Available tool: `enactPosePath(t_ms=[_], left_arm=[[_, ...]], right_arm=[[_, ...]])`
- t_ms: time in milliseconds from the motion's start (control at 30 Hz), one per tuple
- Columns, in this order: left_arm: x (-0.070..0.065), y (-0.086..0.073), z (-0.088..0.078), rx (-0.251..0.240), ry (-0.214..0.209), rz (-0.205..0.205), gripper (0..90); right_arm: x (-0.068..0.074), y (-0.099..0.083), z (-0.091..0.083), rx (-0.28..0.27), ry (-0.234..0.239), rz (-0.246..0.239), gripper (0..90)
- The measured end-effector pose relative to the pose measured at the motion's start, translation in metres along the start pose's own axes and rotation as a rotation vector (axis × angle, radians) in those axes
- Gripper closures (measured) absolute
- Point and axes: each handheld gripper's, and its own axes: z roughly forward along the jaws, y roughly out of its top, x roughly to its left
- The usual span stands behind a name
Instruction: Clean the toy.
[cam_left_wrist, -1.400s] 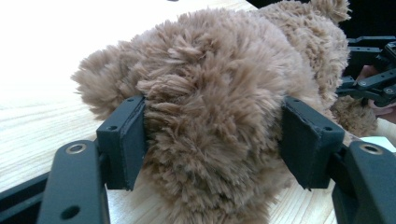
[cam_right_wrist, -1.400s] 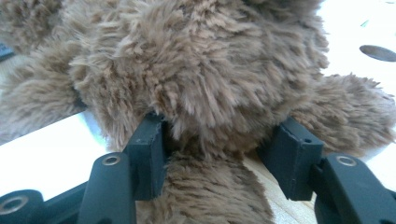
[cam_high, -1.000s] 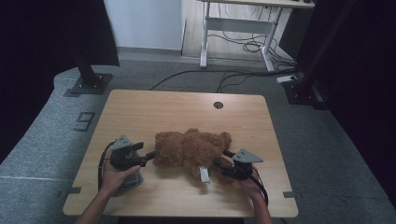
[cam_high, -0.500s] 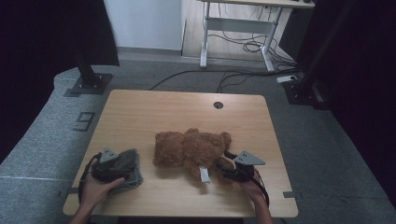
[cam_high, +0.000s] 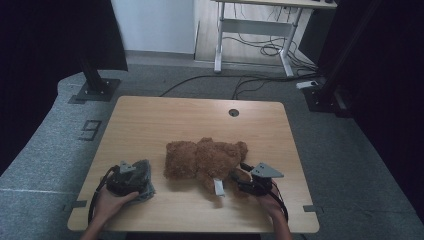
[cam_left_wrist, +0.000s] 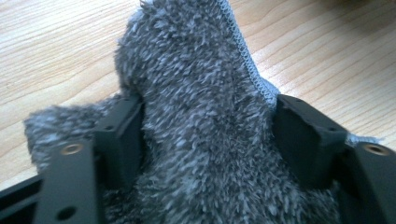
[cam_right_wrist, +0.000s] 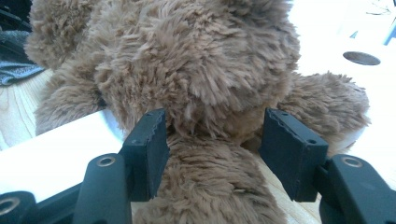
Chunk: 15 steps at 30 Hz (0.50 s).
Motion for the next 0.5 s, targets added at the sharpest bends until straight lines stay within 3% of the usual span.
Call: enactPosePath(t_ms=[300,500], left_arm=[[-0.0011,-0.0012,-0.0012,-0.027,-0.041,0.040,62.5],[0.0004,0.0003,-0.0040,-0.066,-0.067,0.020,71.3]], right_arm=[[0.0032,-0.0002,0.0026,0.008,0.003,-0.009,40.3],[0.0023,-0.0003,0.0012,0.003,-0.002,-0.003,40.4]])
